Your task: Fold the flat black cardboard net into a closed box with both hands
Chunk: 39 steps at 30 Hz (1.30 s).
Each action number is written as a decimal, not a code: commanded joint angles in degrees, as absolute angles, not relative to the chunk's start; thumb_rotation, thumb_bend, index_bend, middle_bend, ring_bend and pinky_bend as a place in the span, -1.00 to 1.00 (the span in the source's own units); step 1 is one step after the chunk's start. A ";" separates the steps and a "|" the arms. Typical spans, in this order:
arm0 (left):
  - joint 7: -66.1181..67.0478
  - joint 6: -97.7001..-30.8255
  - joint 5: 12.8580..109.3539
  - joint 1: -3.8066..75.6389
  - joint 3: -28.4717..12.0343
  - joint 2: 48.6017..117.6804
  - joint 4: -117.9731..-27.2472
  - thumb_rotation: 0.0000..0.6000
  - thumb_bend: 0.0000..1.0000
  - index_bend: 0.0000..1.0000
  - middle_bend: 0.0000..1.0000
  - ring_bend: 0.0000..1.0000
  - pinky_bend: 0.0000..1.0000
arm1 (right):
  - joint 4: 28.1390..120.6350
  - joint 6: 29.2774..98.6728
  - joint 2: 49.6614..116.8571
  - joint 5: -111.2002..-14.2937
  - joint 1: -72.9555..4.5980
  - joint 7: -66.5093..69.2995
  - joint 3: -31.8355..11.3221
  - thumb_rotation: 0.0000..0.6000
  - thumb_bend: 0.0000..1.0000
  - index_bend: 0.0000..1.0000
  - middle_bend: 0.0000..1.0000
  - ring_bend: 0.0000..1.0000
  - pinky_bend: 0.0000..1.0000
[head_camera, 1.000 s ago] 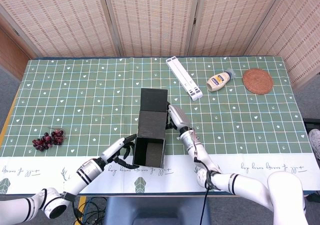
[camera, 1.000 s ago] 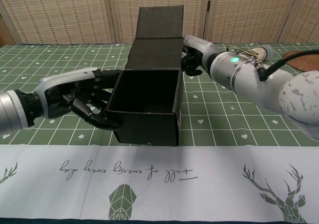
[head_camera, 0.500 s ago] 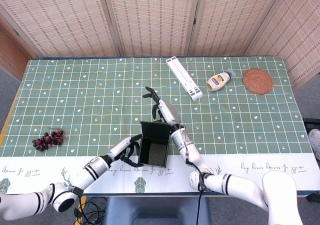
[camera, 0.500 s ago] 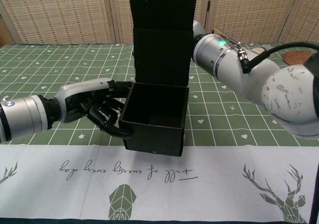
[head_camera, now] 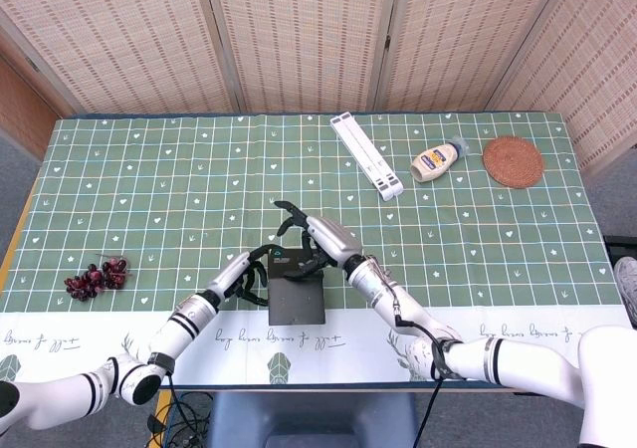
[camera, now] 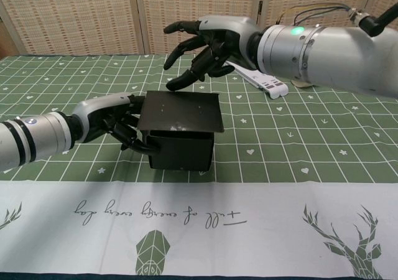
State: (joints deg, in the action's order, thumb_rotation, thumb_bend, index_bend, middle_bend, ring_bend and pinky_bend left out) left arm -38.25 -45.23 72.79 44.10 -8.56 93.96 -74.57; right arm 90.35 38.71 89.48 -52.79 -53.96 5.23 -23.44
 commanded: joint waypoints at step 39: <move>-17.54 -42.80 70.62 40.83 -8.16 84.15 -86.61 1.00 -0.85 -1.00 -1.00 -0.12 0.51 | 83.69 53.20 96.54 -54.15 -61.70 -28.02 -6.96 1.00 -1.00 -0.84 -0.40 0.49 1.00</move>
State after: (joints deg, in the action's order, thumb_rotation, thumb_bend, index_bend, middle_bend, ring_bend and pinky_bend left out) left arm -18.94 -43.35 69.58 40.72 -9.01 86.05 -84.88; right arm 84.45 52.69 95.77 -53.25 -62.24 -27.51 -7.62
